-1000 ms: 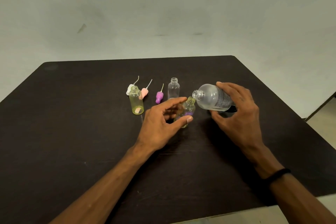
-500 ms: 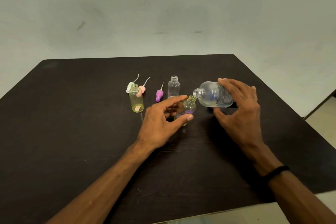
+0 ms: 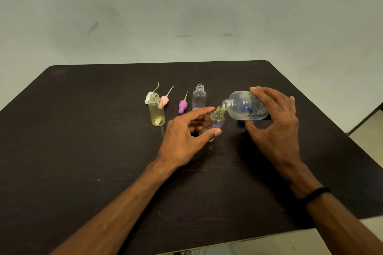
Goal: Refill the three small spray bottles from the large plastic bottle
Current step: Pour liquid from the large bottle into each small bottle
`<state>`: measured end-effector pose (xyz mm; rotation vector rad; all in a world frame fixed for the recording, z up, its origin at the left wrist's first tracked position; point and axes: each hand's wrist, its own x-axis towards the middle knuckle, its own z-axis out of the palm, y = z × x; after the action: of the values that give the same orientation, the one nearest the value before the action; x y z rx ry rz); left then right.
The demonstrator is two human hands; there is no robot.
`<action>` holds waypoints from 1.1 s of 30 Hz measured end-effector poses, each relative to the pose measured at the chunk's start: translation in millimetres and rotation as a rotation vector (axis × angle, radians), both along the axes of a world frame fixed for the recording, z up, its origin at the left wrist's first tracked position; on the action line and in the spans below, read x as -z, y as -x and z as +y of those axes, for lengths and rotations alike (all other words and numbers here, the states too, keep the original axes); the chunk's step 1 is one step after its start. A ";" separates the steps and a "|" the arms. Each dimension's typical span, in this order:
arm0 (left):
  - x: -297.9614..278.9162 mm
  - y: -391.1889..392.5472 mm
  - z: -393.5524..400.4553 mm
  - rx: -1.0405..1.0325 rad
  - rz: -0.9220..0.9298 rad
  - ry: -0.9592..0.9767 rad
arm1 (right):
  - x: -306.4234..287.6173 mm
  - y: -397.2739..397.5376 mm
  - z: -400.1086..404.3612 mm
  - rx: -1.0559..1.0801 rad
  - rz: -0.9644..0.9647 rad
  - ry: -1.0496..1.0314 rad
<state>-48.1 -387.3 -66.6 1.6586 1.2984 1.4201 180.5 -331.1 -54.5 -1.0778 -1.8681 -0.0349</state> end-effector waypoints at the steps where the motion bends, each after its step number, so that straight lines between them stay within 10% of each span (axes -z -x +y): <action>1: -0.1 -0.1 0.0 0.002 -0.002 -0.002 | -0.3 -0.1 -0.1 -0.001 0.000 -0.001; 33: 3.2 0.1 0.8 0.017 -0.009 0.000 | -2.5 1.1 1.4 -0.005 -0.010 -0.027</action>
<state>-48.2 -386.5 -69.8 1.6573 1.2770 1.4158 179.4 -329.7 -52.0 -1.0568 -1.8741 -0.0626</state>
